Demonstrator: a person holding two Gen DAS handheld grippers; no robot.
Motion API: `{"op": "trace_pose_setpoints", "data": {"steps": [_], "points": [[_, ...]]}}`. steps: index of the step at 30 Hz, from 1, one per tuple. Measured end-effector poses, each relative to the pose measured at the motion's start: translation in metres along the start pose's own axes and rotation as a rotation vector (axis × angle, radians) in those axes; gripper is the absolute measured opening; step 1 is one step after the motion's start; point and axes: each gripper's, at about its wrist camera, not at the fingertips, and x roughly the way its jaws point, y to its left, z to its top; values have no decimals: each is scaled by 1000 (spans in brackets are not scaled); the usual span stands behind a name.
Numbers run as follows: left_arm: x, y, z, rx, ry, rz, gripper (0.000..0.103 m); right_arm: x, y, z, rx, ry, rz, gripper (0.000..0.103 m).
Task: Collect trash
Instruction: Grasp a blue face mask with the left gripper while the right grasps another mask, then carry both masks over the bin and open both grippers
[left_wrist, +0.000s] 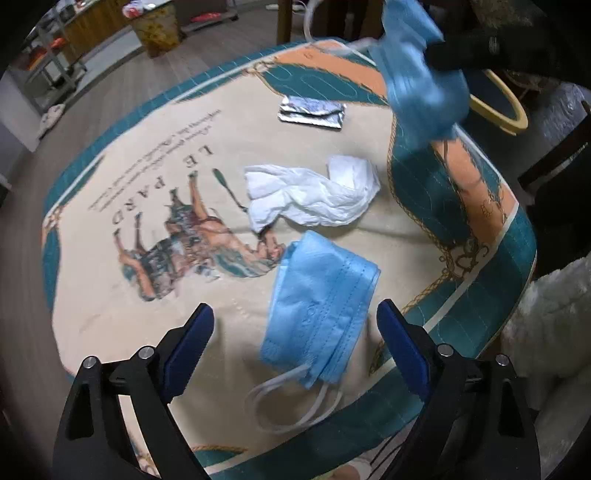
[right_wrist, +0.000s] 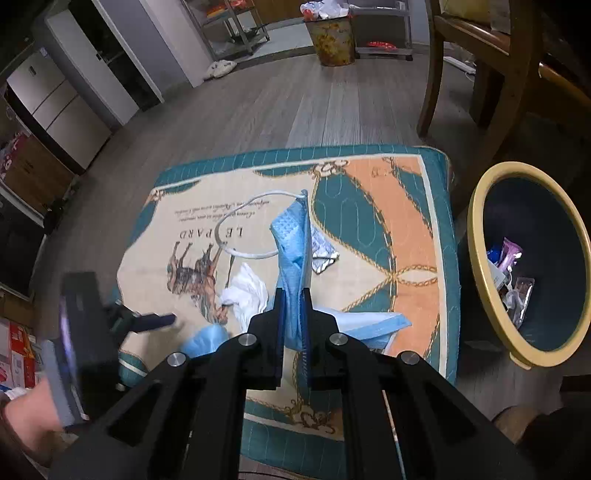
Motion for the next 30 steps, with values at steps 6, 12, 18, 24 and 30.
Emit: {"op": "trace_pose_setpoints", "data": {"steps": [6, 12, 18, 24, 30], "points": [[-2, 1, 12, -1, 1, -48, 38, -2, -9, 9, 25, -12, 12, 7], [-30, 7, 25, -28, -87, -36, 24, -9, -16, 18, 61, -40, 31, 7], [-66, 4, 41, -18, -184, -2, 21, -33, -22, 27, 77, -86, 58, 7], [-90, -6, 64, -17, -263, -6, 21, -75, -45, 55, 45, -160, 61, 7], [-94, -13, 93, -18, -308, -23, 21, -85, -104, 68, 114, -192, -15, 7]]}}
